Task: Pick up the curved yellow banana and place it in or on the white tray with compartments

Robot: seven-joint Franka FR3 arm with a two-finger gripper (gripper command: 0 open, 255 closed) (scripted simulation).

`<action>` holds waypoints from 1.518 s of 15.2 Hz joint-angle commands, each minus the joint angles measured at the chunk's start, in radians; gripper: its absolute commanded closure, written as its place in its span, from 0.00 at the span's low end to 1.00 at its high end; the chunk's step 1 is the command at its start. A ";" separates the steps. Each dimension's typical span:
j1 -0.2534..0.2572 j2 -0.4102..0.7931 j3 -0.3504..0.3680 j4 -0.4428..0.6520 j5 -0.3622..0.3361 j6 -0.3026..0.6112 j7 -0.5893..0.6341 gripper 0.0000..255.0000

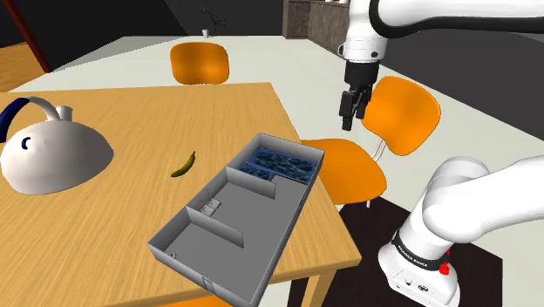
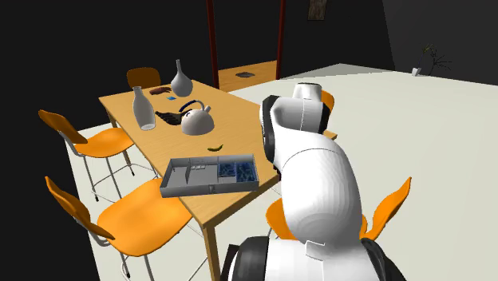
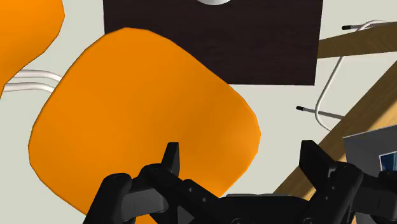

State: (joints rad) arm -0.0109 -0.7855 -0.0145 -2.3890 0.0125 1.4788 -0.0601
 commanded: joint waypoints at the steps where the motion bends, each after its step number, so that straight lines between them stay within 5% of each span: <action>1: 0.000 0.000 0.000 0.000 0.000 0.000 0.000 0.00; 14: -0.062 0.010 0.434 0.027 0.254 0.144 0.722 0.00; 23: -0.236 0.240 0.778 0.248 0.250 0.264 1.236 0.00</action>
State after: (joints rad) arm -0.2190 -0.5799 0.7191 -2.1777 0.2733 1.7327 1.1072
